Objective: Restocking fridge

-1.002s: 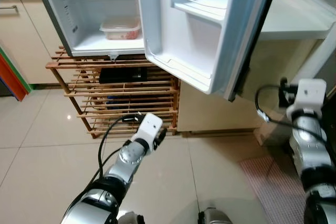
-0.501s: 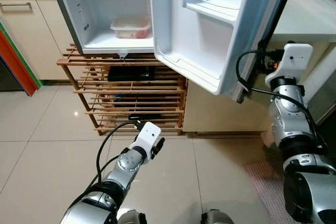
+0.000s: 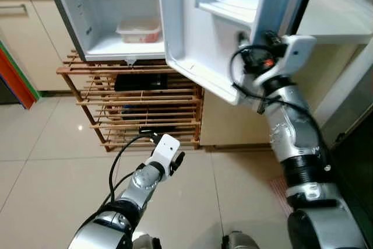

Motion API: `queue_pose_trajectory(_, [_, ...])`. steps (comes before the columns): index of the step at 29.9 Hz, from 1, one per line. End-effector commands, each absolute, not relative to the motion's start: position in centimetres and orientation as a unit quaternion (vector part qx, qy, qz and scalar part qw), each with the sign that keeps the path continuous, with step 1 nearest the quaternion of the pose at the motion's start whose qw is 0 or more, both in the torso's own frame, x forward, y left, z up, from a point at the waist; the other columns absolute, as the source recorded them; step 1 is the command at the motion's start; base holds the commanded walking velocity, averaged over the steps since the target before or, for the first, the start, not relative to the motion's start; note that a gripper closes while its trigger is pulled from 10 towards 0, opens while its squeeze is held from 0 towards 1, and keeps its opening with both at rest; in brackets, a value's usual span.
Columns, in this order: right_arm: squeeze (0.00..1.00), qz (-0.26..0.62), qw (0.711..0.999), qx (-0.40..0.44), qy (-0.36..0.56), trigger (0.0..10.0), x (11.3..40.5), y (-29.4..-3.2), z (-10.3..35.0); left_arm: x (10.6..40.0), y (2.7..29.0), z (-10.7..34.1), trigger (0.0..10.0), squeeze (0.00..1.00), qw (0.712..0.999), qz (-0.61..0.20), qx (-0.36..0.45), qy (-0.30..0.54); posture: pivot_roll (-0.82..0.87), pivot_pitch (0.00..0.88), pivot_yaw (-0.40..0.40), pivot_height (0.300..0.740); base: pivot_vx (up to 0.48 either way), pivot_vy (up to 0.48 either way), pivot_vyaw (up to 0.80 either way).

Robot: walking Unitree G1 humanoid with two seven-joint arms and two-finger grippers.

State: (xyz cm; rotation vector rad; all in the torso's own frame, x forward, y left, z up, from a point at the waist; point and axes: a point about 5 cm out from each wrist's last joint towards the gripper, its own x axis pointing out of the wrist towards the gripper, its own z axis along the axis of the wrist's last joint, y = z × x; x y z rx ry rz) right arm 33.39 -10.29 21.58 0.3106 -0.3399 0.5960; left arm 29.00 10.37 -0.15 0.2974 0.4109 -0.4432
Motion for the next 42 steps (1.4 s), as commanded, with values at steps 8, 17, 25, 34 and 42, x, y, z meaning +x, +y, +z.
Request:
queue_pose_trajectory(8, [0.00, 0.203, 0.965, 0.104, -0.128, 10.0, 33.0, -15.0, 20.6, 29.2, 10.3, 0.0, 10.0, 0.00, 0.945, -0.220, 0.138, 0.198, -0.15, 0.000, 0.030, 0.703, 0.000, 0.000, 0.00])
queue_pose_trajectory(17, [0.00, -0.108, 0.983, -0.126, -0.083, 10.0, 34.9, -24.0, 18.0, 29.5, 10.4, 0.7, 10.0, 0.00, 0.954, -0.214, 0.123, 0.170, -0.13, 0.000, 0.031, 0.703, 0.000, 0.000, 0.00])
queue_pose_trajectory(25, [0.00, -0.120, 0.972, -0.170, -0.113, 10.0, 35.7, -24.0, 18.2, 29.0, 11.2, 0.2, 10.0, 0.00, 0.955, -0.209, 0.120, 0.175, -0.11, 0.000, 0.014, 0.703, 0.000, 0.000, 0.00])
queue_pose_trajectory(34, [0.00, -0.096, 0.989, -0.033, -0.108, 10.0, 36.6, -24.4, 18.2, 28.6, 11.2, -0.1, 10.0, 0.00, 0.953, -0.213, 0.123, 0.177, -0.10, 0.000, 0.017, 0.703, 0.000, 0.000, 0.00])
queue_pose_trajectory(42, [0.00, -0.038, 0.992, 0.116, -0.029, 10.0, 37.7, -25.2, 16.1, 28.7, 11.3, -0.1, 10.0, 0.00, 0.951, -0.219, 0.126, 0.181, -0.09, 0.000, 0.029, 0.703, 0.000, 0.000, 0.00])
